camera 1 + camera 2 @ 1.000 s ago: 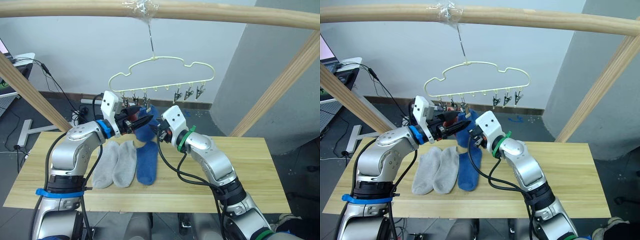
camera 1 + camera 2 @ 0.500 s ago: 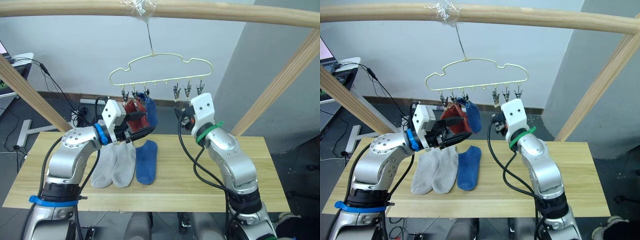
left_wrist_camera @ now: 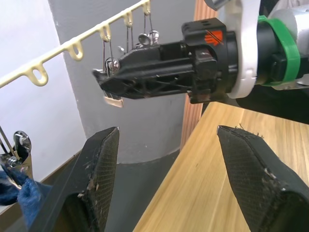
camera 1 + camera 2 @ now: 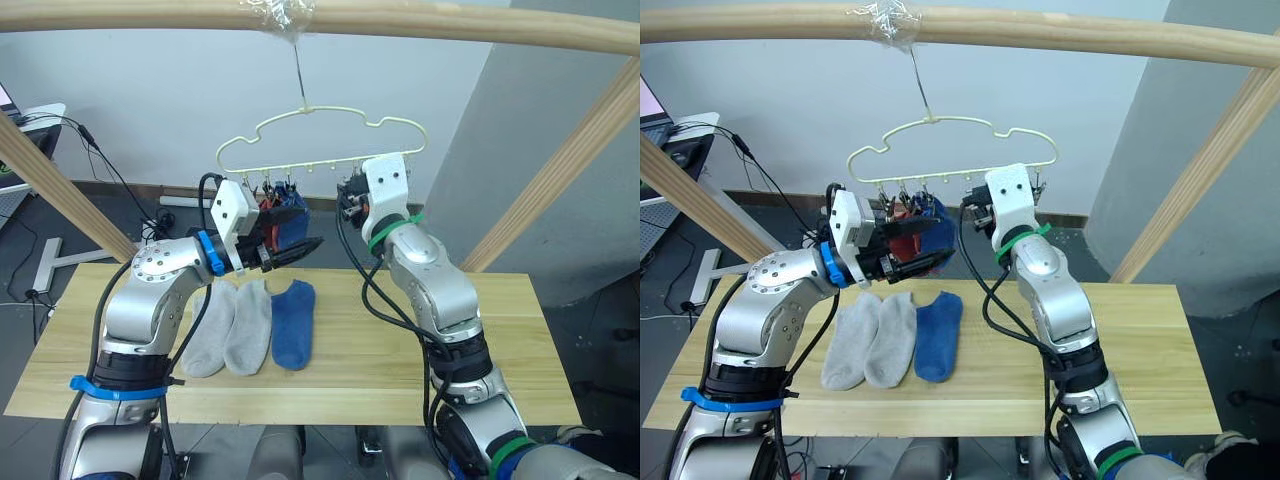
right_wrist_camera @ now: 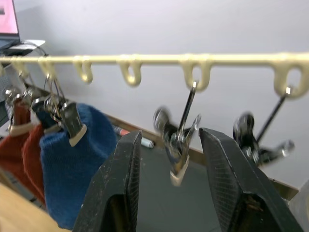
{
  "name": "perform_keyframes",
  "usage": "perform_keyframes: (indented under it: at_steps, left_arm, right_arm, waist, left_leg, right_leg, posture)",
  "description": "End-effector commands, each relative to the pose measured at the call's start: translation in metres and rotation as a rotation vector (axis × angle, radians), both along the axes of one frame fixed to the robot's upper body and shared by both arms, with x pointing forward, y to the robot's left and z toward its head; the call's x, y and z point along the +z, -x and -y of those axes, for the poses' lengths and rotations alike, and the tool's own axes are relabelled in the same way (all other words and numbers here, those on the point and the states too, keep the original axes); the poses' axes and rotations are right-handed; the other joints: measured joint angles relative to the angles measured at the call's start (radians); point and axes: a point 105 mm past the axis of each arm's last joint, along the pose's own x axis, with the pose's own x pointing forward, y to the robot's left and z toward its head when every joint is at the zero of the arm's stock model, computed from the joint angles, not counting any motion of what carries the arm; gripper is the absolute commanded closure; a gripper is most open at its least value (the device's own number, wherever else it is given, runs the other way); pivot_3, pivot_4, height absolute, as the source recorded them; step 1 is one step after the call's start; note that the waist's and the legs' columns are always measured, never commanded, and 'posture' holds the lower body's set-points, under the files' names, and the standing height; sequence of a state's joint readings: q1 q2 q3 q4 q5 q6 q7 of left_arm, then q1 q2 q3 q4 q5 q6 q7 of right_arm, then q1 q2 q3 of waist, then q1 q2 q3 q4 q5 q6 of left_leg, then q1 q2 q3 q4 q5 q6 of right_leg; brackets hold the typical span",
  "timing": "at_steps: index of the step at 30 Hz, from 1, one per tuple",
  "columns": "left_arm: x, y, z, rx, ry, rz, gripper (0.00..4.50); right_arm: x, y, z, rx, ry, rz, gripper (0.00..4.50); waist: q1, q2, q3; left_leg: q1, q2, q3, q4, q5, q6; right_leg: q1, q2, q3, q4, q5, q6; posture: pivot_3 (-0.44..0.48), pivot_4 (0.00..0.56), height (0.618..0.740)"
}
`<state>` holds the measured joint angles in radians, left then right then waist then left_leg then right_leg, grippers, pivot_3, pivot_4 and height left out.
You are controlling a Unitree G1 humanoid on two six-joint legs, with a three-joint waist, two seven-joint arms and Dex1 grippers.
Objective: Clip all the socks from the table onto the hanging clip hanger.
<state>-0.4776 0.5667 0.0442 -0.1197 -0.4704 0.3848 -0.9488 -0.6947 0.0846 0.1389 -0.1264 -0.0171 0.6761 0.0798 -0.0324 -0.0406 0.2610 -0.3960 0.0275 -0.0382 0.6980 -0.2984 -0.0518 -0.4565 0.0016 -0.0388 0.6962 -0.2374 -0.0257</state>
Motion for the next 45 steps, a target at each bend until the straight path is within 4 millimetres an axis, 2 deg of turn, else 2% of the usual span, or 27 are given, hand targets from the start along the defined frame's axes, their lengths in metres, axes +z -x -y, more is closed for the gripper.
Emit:
perform_keyframes:
  at_steps: [1,17,20,23,25,28,30,32,34,35,37,38,42,45]
  left_arm:
    - [0.014,0.006,0.004,-0.02,0.013,0.055,1.15]
    - [0.017,0.004,0.006,-0.013,0.031,0.055,1.15]
    - [0.017,0.004,0.007,-0.013,0.035,0.055,1.15]
    - [0.017,0.004,0.008,-0.013,0.039,0.054,1.15]
    - [0.016,0.004,0.009,-0.007,0.04,0.058,1.15]
    - [0.012,-0.002,0.009,0.057,0.03,0.071,1.15]
    - [-0.002,-0.005,0.009,0.084,-0.026,0.048,1.15]
    - [-0.029,-0.004,0.01,0.098,-0.122,-0.017,0.78]
    - [-0.063,-0.008,0.003,0.169,-0.221,-0.095,0.25]
    - [-0.074,-0.01,-0.001,0.205,-0.236,-0.127,0.05]
    - [-0.11,-0.012,-0.012,0.297,-0.341,-0.211,0.05]
    - [-0.121,-0.014,-0.015,0.339,-0.35,-0.229,0.05]
    - [-0.15,-0.018,-0.021,0.417,-0.38,-0.314,0.05]
    - [-0.163,-0.021,-0.02,0.425,-0.418,-0.33,0.05]
  right_arm:
    - [0.02,0.001,-0.007,0.018,-0.031,0.067,2.57]
    - [0.025,-0.001,-0.017,0.057,-0.057,0.079,2.57]
    - [0.024,-0.001,-0.018,0.065,-0.077,0.07,3.14]
    - [0.024,-0.001,-0.018,0.07,-0.086,0.065,4.08]
    - [0.024,-0.001,-0.019,0.074,-0.092,0.062,4.49]
    - [0.025,-0.001,-0.019,0.08,-0.096,0.063,4.49]
    - [0.025,0.0,-0.019,0.081,-0.095,0.064,4.49]
    - [0.025,0.0,-0.02,0.085,-0.095,0.064,4.5]
    - [0.025,0.001,-0.02,0.088,-0.095,0.065,4.5]
    - [0.025,0.001,-0.02,0.089,-0.095,0.065,4.5]
    - [0.025,0.001,-0.021,0.091,-0.094,0.066,4.5]
    - [0.025,0.002,-0.021,0.093,-0.092,0.068,4.5]
    - [0.023,0.002,-0.02,0.095,-0.088,0.063,4.5]
    - [0.023,0.003,-0.021,0.098,-0.086,0.061,4.5]
  waist:
    - [0.0,0.0,0.0]
    - [0.0,0.0,0.0]
    - [0.0,0.0,0.0]
    - [0.001,0.0,0.0]
    - [0.001,0.0,0.0]
    - [0.0,0.0,0.0]
    - [0.0,0.0,0.0]
    - [-0.001,0.0,0.0]
    - [-0.002,0.0,0.0]
    - [-0.002,0.0,0.0]
    - [-0.002,0.0,0.0]
    - [-0.001,0.0,0.0]
    - [0.0,0.0,0.0]
    - [0.0,0.0,0.0]
  left_leg:
    - [0.0,0.0,0.0,0.0,0.0,0.0]
    - [0.0,0.0,0.0,0.0,0.0,0.0]
    - [0.0,0.0,0.0,0.0,0.0,0.0]
    - [0.0,0.0,0.0,0.0,0.0,0.0]
    - [0.0,0.0,0.0,0.0,0.0,0.0]
    - [0.0,0.0,0.0,0.0,0.0,0.0]
    - [0.0,0.0,0.0,0.0,0.0,0.0]
    - [0.0,0.0,0.0,0.0,0.0,0.0]
    - [0.001,0.0,0.0,0.0,0.0,0.0]
    - [0.001,0.0,0.0,0.0,0.0,0.0]
    - [0.0,0.0,0.0,0.0,0.0,0.0]
    - [0.0,0.0,0.0,0.0,0.0,0.0]
    - [0.0,0.0,-0.001,0.0,0.0,0.0]
    - [0.0,0.0,-0.001,0.0,0.0,0.0]
  right_leg:
    - [0.0,0.0,0.0,0.0,0.0,0.0]
    - [0.0,0.0,0.0,0.0,0.0,0.0]
    - [0.0,0.0,0.0,0.0,0.0,-0.001]
    - [0.0,0.0,0.0,0.0,0.0,-0.001]
    - [0.0,0.0,0.0,0.0,0.0,-0.001]
    - [0.0,0.0,0.0,0.0,0.0,-0.001]
    - [0.0,0.0,0.0,0.0,0.0,-0.001]
    - [0.0,0.0,0.0,0.0,0.0,-0.001]
    - [0.0,0.0,0.0,0.001,0.0,-0.001]
    - [0.0,0.0,0.0,0.001,0.0,-0.001]
    - [0.0,0.0,0.0,0.001,0.0,-0.001]
    - [0.0,0.0,0.0,0.001,0.0,-0.001]
    - [-0.001,0.0,-0.001,0.001,0.0,-0.001]
    - [0.0,0.0,-0.001,0.001,0.0,-0.001]
  posture:
    - [-0.047,0.22,0.692]
    - [-0.04,0.219,0.692]
    - [-0.04,0.219,0.692]
    - [-0.04,0.219,0.692]
    - [-0.04,0.219,0.692]
    - [-0.04,0.217,0.692]
    - [-0.042,0.215,0.692]
    - [-0.042,0.215,0.692]
    - [-0.047,0.215,0.692]
    - [-0.047,0.215,0.692]
    - [-0.05,0.216,0.692]
    - [-0.055,0.218,0.692]
    - [-0.055,0.218,0.692]
    - [-0.054,0.223,0.692]
